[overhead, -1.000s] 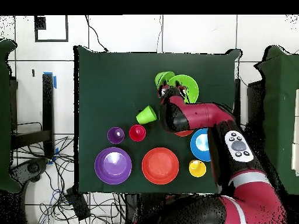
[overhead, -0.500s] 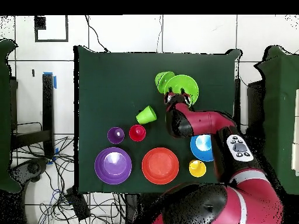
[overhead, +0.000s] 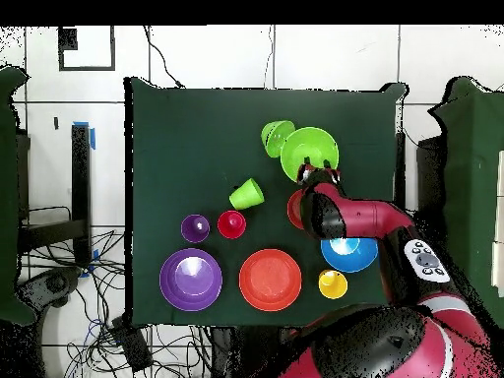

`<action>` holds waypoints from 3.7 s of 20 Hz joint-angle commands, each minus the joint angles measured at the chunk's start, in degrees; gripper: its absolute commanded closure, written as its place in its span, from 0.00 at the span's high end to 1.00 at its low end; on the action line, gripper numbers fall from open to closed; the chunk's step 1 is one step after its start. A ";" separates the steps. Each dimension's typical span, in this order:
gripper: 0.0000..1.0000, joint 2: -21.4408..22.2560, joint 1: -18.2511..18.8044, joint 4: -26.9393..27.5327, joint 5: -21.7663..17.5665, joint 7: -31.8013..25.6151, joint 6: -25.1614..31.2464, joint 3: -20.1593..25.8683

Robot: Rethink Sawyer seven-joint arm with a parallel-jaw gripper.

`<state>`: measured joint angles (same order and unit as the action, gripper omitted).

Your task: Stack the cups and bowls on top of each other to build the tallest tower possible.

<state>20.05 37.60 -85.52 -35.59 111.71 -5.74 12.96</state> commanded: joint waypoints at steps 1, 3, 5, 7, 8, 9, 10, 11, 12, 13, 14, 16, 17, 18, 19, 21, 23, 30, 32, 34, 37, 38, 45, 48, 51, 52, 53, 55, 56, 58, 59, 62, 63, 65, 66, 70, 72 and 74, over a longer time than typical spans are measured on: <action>1.00 -6.30 -3.30 6.89 -2.13 2.81 -3.91 -1.91; 1.00 -6.47 -4.89 6.94 -0.42 3.81 -4.64 -3.97; 1.00 -6.16 -5.83 6.57 0.43 4.30 -4.77 -4.95; 1.00 -6.04 -6.74 6.19 1.46 5.01 -5.31 -5.89; 1.00 -6.34 -7.60 6.32 2.15 5.34 -6.01 -6.87; 1.00 -6.15 -7.71 6.13 2.24 5.40 -5.90 -6.83; 1.00 -6.08 -7.95 5.85 2.68 5.73 -5.79 -6.88; 1.00 -6.05 -8.28 5.69 3.10 5.95 -5.95 -7.18; 1.00 -6.50 -9.33 5.84 4.32 6.43 -6.50 -8.29; 1.00 -6.73 -9.98 5.91 5.12 6.64 -6.96 -9.01; 1.00 -7.40 -11.19 6.10 6.69 7.15 -8.06 -10.27; 1.00 -8.07 -13.21 6.17 9.07 7.52 -9.48 -12.32; 1.00 -8.16 -14.27 5.79 10.39 7.75 -10.06 -13.37; 1.00 -8.25 -15.34 5.40 11.70 7.98 -10.64 -14.41; 1.00 -8.11 -16.05 4.89 12.63 8.09 -11.04 -15.10; 1.00 -7.29 -17.61 2.93 14.06 8.28 -11.77 -16.29; 1.00 -4.95 -18.54 -0.02 14.18 8.57 -11.40 -16.77; 1.00 4.99 -19.14 -11.82 11.97 9.86 -9.02 -15.57; 1.00 7.69 -19.78 -14.68 11.47 9.38 -7.18 -14.98; 1.00 10.97 -19.25 -17.60 9.92 8.13 -4.71 -12.67; 1.00 13.69 -19.65 -19.83 8.07 5.15 -2.11 -11.47; 1.00 13.83 -19.90 -20.56 8.32 5.48 -2.63 -11.44; 1.00 9.61 -25.55 -19.29 12.42 6.61 -8.67 -16.11; 1.00 8.43 -28.92 -18.49 15.03 7.44 -9.48 -18.79; 1.00 7.33 -31.40 -17.67 16.50 7.98 -9.85 -20.04; 1.00 6.71 -32.86 -17.15 17.38 8.09 -9.88 -20.47; 1.00 6.61 -33.46 -16.92 17.76 8.18 -9.67 -20.44; 1.00 6.70 -34.93 -16.23 18.43 7.96 -8.32 -19.92; 1.00 6.65 -36.01 -15.56 18.98 7.69 -7.59 -19.69; 1.00 6.02 -37.52 -14.27 20.06 7.36 -6.84 -19.58; 1.00 5.84 -37.67 -13.91 20.48 7.46 -6.63 -19.23; 1.00 4.85 -36.95 -11.34 20.25 5.96 -4.70 -17.74; 1.00 5.01 -35.86 -11.02 19.86 5.73 -4.10 -16.93; 1.00 5.67 -33.66 -10.70 19.25 5.36 -2.45 -15.41; 1.00 6.54 -31.80 -10.18 19.21 4.90 -0.18 -14.23; 1.00 6.44 -28.52 -6.57 18.64 2.51 2.71 -13.67; 1.00 5.71 -28.32 -5.39 18.86 2.28 2.96 -14.11; 1.00 4.82 -28.19 -5.17 18.44 2.76 1.70 -14.28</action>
<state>28.45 7.22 -97.67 -17.89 111.72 -12.33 -6.82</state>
